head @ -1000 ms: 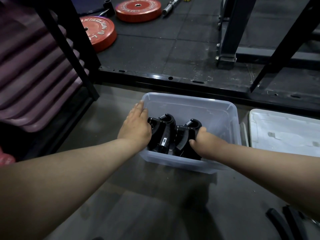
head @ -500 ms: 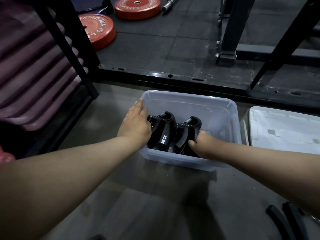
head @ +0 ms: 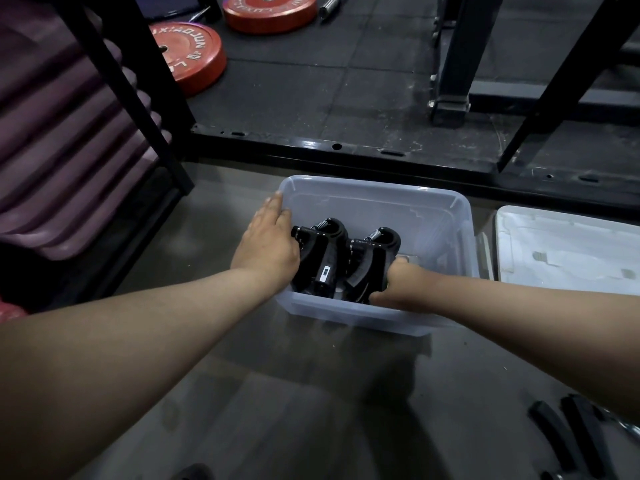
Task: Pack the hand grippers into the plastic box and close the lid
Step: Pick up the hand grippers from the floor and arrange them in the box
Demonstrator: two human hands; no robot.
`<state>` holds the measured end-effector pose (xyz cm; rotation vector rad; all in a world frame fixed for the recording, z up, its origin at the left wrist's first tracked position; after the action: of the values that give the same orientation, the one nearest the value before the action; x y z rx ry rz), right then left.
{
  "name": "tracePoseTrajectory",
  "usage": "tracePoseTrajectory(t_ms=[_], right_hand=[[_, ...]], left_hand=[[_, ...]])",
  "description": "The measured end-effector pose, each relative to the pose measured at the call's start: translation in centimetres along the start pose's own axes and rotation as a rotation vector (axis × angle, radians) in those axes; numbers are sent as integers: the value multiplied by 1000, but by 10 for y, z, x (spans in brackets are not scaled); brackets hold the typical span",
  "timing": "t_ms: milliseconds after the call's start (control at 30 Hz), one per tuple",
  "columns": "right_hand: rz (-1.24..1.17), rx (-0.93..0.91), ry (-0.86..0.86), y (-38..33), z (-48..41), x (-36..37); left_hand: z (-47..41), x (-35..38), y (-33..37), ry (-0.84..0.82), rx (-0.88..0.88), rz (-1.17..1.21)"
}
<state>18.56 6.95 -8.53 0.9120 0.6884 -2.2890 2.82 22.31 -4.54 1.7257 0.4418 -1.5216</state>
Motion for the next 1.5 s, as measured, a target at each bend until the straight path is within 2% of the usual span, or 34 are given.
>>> tracePoseTrajectory(t_ms=[233, 433, 600, 700, 800, 933, 1000, 1100, 1267, 1500], right_hand=[[-90, 51, 9, 2, -4, 2], [71, 6, 3, -11, 3, -2], [-136, 47, 12, 9, -1, 2], [-253, 84, 117, 18, 4, 1], [-279, -68, 216, 19, 21, -11], [-11, -289, 234, 23, 57, -13], [127, -466, 264, 30, 70, -9], [210, -636, 334, 48, 90, -9], [408, -736, 402, 76, 105, -3], [332, -694, 438, 79, 113, -2]], left_hand=[[0, 0, 0, -14, -7, 7], [-1, 1, -2, -4, 2, 1], [0, 1, -1, 3, 5, -8], [1, -1, 1, 10, 7, -7], [3, -3, 0, 20, 19, -3], [6, -5, -1, 52, 23, 11], [9, -6, 1, 47, 22, -5], [10, -5, 7, 18, -11, -38], [6, 0, 8, 3, -3, -70], [20, 7, 19, -17, -2, -70]])
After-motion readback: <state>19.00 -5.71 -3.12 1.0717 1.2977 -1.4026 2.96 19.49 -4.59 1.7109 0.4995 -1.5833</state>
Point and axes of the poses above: each hand's wrist, its own z-axis away from the middle knuckle, its own x-axis out of the palm, y = z × x, the point moved 3 cm from there along -z, towards the middle knuckle, and after that the axes turned 3 degrees about x, right-handed, at the moved point
